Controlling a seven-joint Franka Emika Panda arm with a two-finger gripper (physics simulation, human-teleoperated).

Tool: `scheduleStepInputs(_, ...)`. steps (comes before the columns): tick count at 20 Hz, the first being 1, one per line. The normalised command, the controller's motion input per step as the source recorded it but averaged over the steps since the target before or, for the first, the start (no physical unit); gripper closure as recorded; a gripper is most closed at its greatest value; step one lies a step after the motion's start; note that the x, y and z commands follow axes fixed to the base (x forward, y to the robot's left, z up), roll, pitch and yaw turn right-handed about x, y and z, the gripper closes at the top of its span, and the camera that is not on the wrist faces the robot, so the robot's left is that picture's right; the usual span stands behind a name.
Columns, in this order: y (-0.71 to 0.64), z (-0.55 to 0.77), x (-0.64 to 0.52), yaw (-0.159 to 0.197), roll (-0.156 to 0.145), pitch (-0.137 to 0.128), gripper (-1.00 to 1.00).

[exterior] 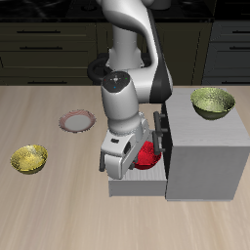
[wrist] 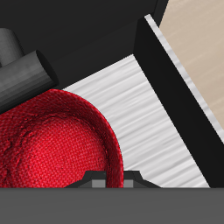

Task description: Place the red bowl on the plate

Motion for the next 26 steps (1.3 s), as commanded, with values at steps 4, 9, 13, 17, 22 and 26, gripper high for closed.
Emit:
scheduleStepInputs(4, 0.01, 0.02, -0.06, 0.002, 0.002, 0.007, 1.0)
scheduleStepInputs(9, -0.05, 0.13, -0.08, -0.008, -0.015, -0.014, 1.0)
scheduleStepInputs(13, -0.05, 0.18, -0.1, -0.017, -0.02, 0.001, 1.0)
scheduleStepInputs(17, -0.16, 0.31, -0.14, -0.026, -0.052, -0.004, 1.0)
scheduleStepInputs(22, -0.14, 0.34, -0.15, -0.05, -0.023, -0.027, 1.0)
scheduleStepInputs(26, -0.12, 0.29, -0.1, -0.06, -0.015, -0.028, 1.0)
